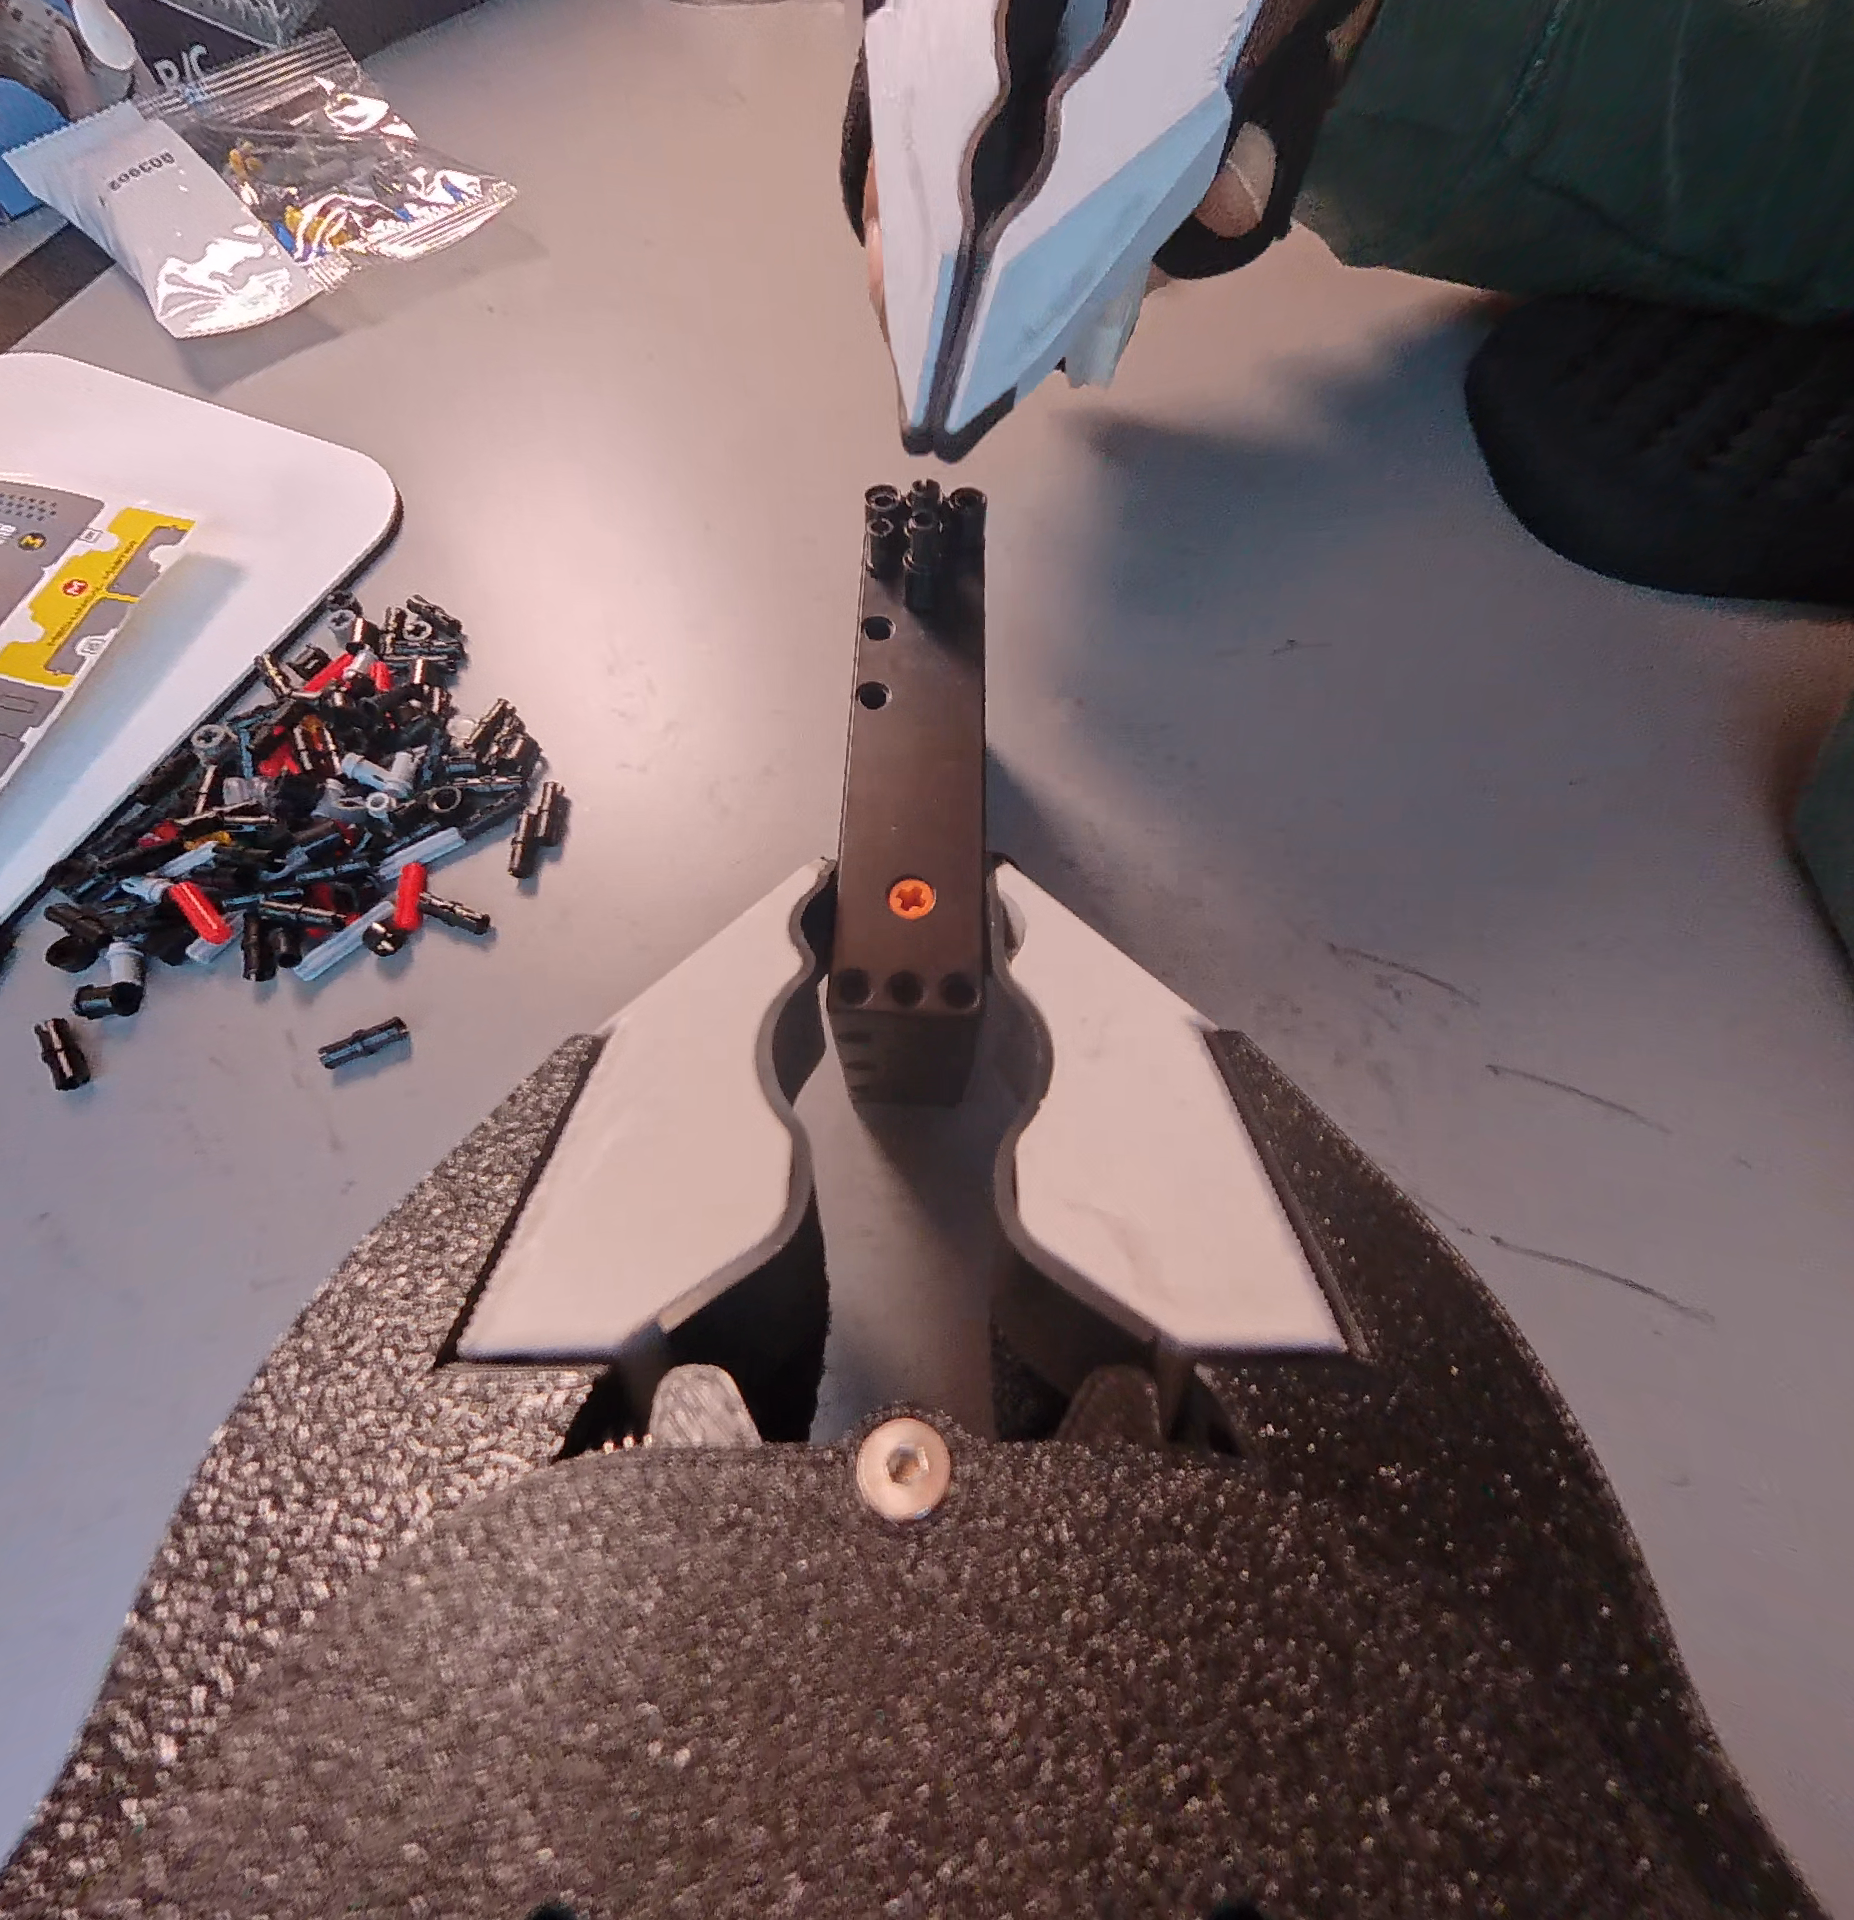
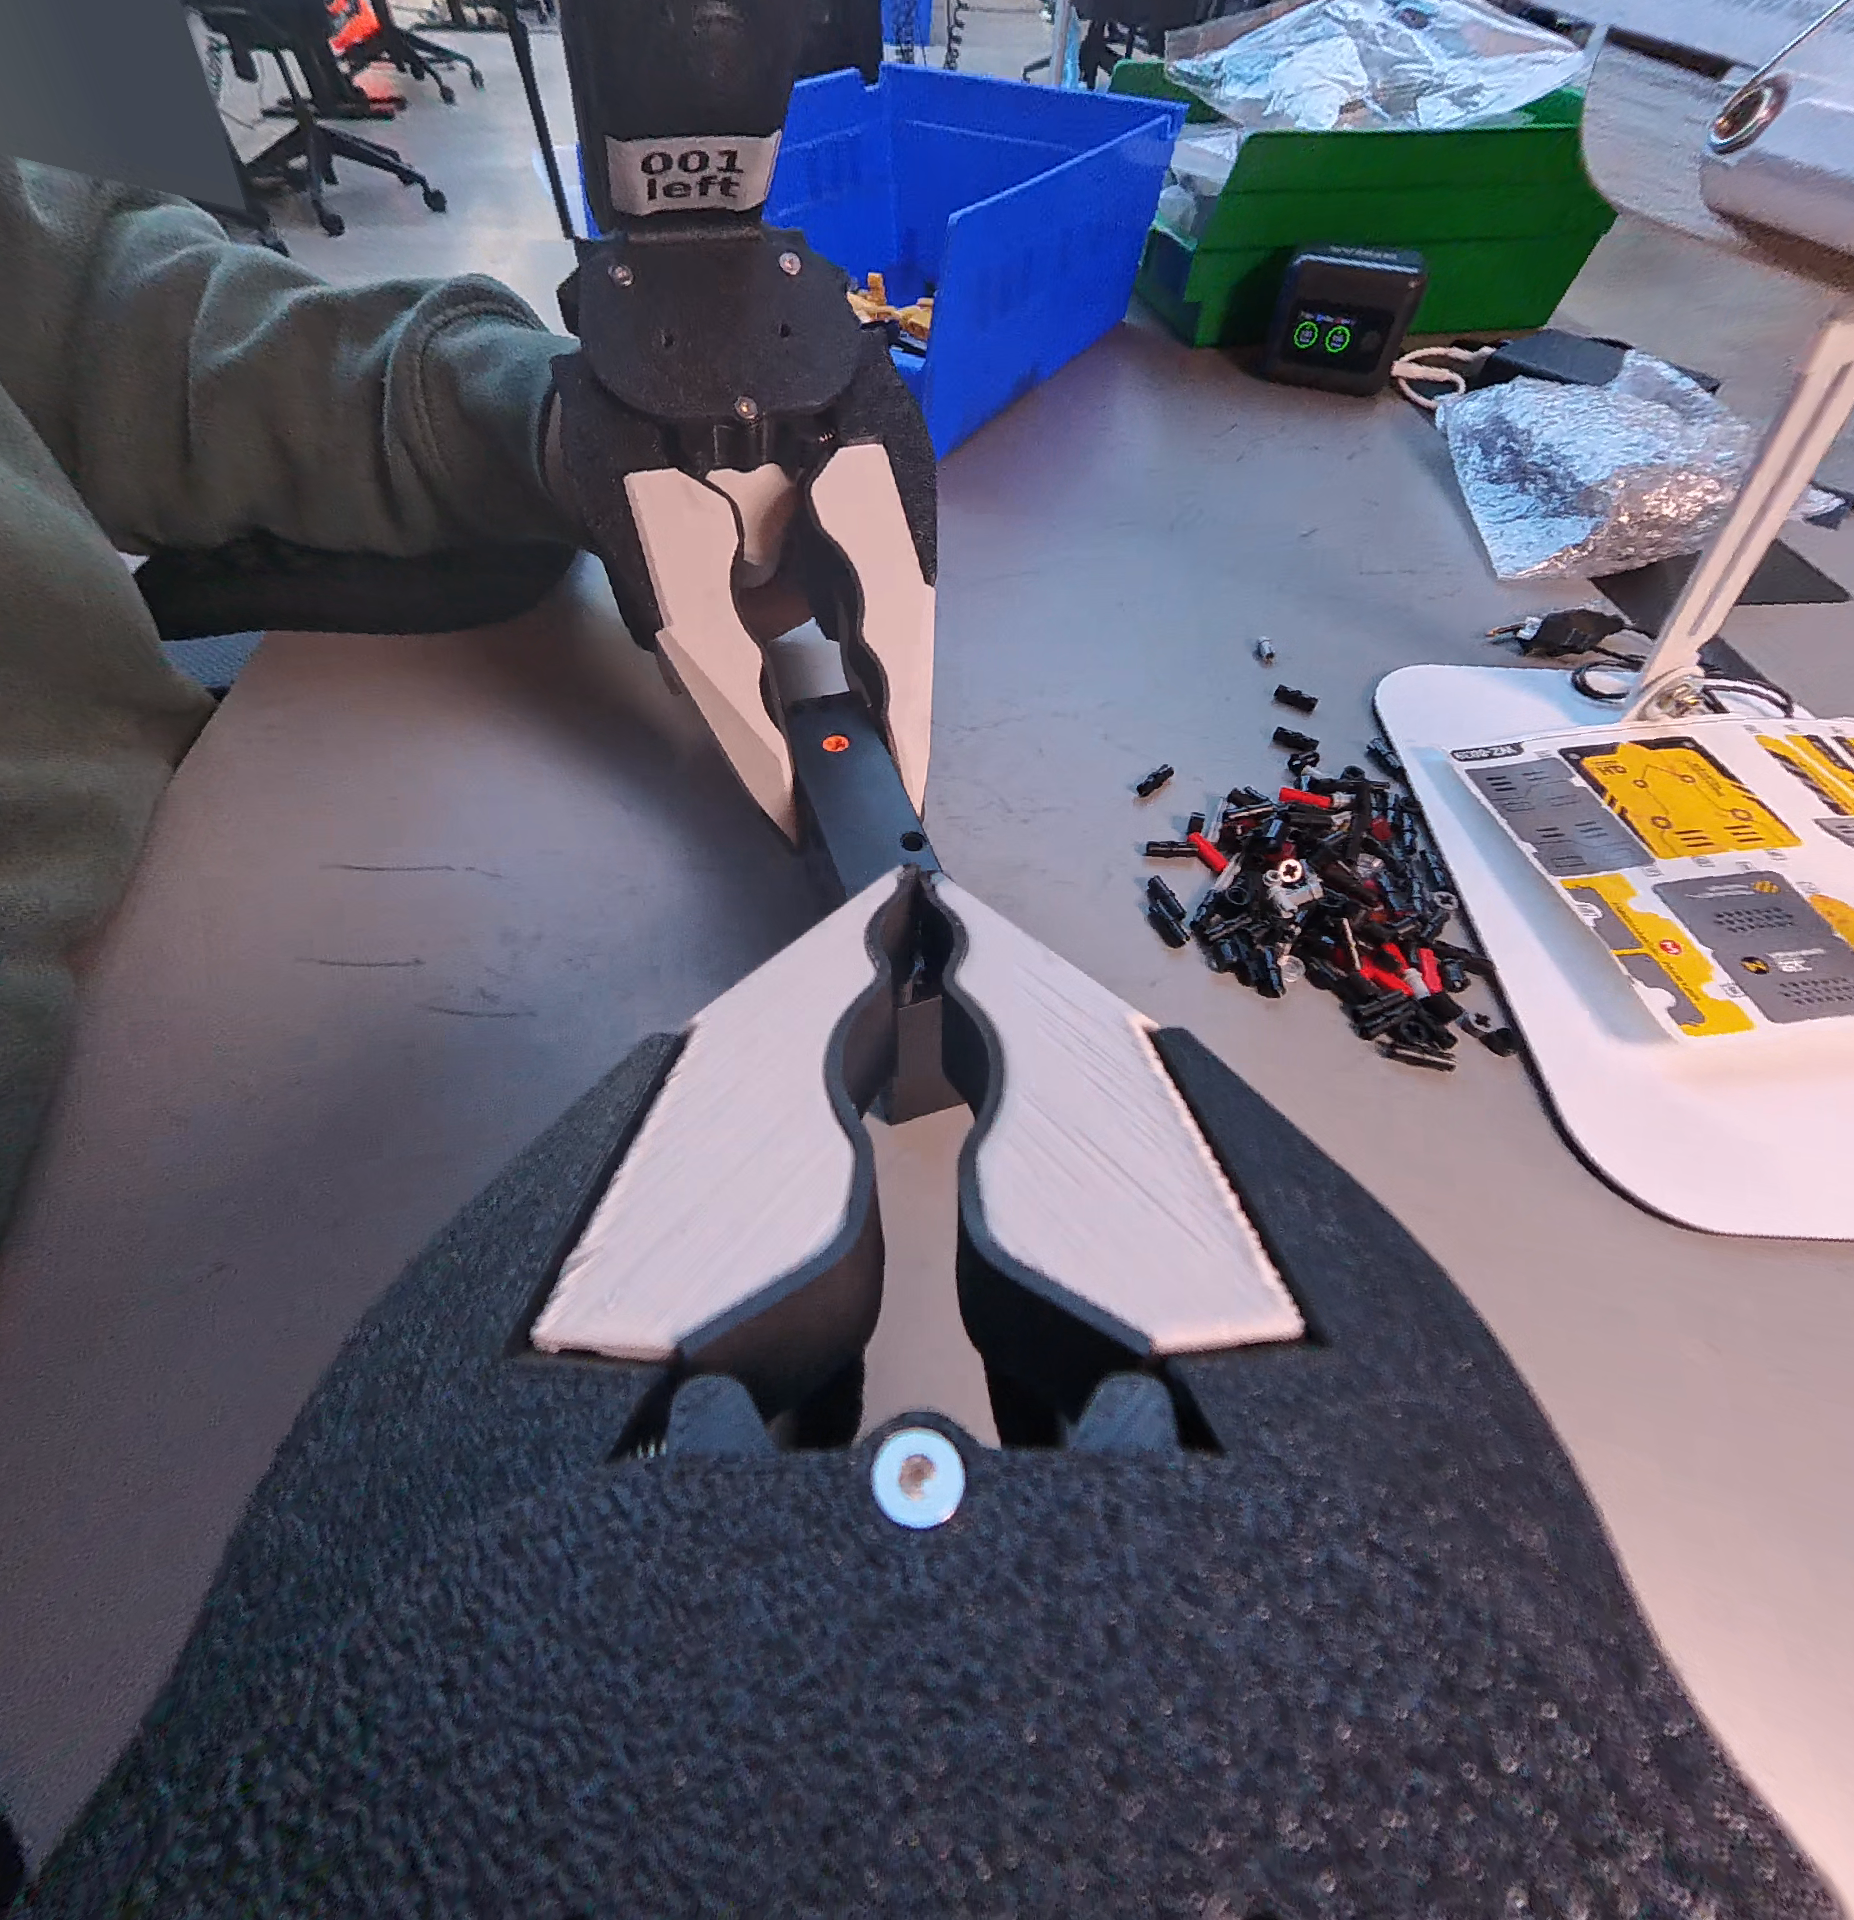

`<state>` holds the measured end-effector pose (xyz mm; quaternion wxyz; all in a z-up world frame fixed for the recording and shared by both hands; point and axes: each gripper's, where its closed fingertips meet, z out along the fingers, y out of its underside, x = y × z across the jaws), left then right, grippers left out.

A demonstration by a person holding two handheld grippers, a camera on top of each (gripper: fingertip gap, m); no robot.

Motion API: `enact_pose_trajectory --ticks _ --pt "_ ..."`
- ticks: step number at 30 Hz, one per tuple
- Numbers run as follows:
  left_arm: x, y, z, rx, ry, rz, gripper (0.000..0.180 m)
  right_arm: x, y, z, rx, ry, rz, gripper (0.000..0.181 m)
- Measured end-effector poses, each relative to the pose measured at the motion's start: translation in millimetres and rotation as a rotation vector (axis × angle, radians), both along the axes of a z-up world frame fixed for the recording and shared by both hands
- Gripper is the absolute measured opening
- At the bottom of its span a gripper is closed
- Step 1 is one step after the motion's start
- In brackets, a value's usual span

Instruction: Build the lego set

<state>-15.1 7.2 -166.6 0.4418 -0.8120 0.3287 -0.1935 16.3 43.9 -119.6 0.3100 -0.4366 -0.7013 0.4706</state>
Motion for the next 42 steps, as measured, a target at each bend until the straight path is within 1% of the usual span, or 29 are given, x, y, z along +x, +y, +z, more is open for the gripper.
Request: enact_pose_trajectory --ticks 10,18,21,24,25,28,29,31,32,33,35,37,40,42 --pt "1 -1 0 -0.003 -0.002 -0.008 0.027 -5 -2 -9 -0.069 -0.091 0.005 0.000" --pt "1 -1 0 -0.006 -0.006 -0.008 0.027 -5 -2 -8 -0.028 -0.049 0.000 0.000" --pt "-2 1 0 -0.006 -0.008 0.013 0.027 -8 2 -3 -0.009 0.015 -0.003 0.000" --pt "-6 3 0 -0.001 -0.003 0.035 0.027 -17 30 45 -0.115 0.220 -0.108 0.000" --pt "-6 3 0 0.001 -0.001 0.037 0.027 -19 51 60 -0.111 0.275 -0.193 0.005" --pt "-6 4 0 0.009 0.006 0.045 0.027 -23 132 105 -0.004 0.429 -0.543 0.007" --pt "-7 4 0 0.010 0.007 0.049 0.027 -22 155 121 -0.005 0.475 -0.636 0.009" --pt "-8 5 0 0.014 0.008 0.054 0.027 -21 192 145 -0.001 0.538 -0.780 0.018" --pt "-8 5 0 0.017 0.012 0.055 0.027 -22 206 154 0.023 0.553 -0.818 0.025" --pt "-8 5 1 0.022 0.015 0.057 0.027 -24 217 159 0.057 0.557 -0.850 0.027" --pt "-8 5 1 0.032 0.020 0.063 0.027 -30 234 164 0.103 0.548 -0.882 0.024" --pt "-9 6 2 0.040 0.021 0.069 0.028 -34 246 164 0.111 0.549 -0.900 0.018" --pt "-11 7 3 0.044 0.010 0.076 0.028 -41 261 157 0.158 0.502 -0.911 0.016" --pt "-11 7 5 0.038 -0.010 0.074 0.028 -44 267 154 0.181 0.481 -0.906 0.011"
